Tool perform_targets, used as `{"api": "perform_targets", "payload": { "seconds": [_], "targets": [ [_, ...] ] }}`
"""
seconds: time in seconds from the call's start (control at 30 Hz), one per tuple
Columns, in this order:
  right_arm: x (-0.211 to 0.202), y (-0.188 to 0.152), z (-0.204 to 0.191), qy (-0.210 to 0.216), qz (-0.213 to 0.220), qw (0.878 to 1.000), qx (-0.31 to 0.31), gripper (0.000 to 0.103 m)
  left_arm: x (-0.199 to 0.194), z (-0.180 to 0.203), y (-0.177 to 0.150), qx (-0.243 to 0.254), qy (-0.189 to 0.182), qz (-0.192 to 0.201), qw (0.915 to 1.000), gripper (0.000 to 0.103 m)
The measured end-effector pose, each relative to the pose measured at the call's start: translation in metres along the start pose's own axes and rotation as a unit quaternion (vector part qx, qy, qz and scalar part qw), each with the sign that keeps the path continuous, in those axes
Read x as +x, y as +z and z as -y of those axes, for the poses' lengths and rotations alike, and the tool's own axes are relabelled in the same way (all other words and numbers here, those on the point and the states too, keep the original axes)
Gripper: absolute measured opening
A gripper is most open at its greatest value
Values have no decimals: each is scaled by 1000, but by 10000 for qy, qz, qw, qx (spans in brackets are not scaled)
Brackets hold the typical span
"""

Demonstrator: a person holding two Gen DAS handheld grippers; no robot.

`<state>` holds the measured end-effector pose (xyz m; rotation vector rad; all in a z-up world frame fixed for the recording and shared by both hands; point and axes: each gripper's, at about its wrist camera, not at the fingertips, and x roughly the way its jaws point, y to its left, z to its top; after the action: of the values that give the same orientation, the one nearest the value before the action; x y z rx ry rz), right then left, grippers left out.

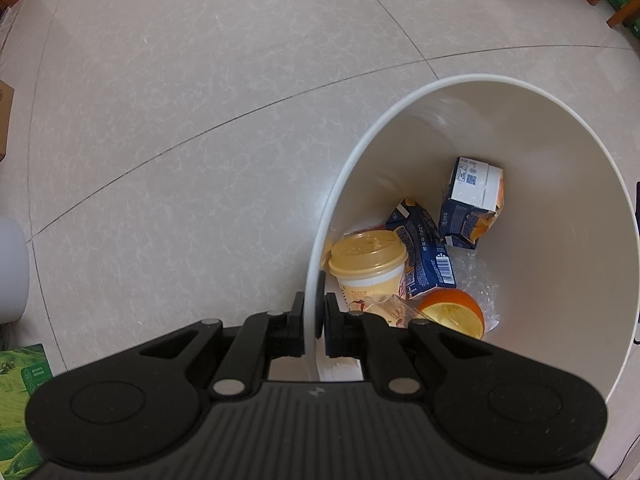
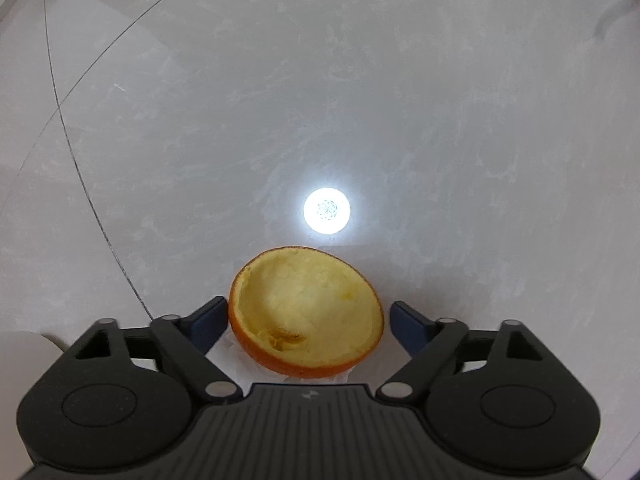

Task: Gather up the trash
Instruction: 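Lower the right gripper to the orange peel half and grasp it, then carry the orange peel over the bin and open the right gripper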

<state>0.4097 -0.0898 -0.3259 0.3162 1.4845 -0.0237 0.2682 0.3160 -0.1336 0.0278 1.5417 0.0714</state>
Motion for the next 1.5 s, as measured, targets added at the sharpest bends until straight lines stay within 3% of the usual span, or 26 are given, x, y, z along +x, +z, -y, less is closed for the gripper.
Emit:
{"api": "perform_targets", "payload": {
  "seconds": [0.37,0.57,0.77,1.13,1.33,1.5],
  "targets": [
    [-20,2,-13,-185,-2,9996,-217,76,0,0,0,-12,-11,1,10000,6],
    [-61,0,-32,-124,77,9980,-614,75,0,0,0,-7,-1,5,10000,6],
    [-126,-12,-57,95,310,9935,-1093,75,-1,-1,0,-18,-9,7,10000,6],
    [-265,-55,-134,955,1003,9571,-2545,75,-1,1,0,-8,24,28,10000,6],
    [-293,-79,-175,1319,1092,9329,-3168,75,-1,1,0,-4,28,36,10000,6],
    [-298,-96,-210,1489,979,9196,-3501,75,-1,0,0,-11,31,32,10000,6]
  ]
}}
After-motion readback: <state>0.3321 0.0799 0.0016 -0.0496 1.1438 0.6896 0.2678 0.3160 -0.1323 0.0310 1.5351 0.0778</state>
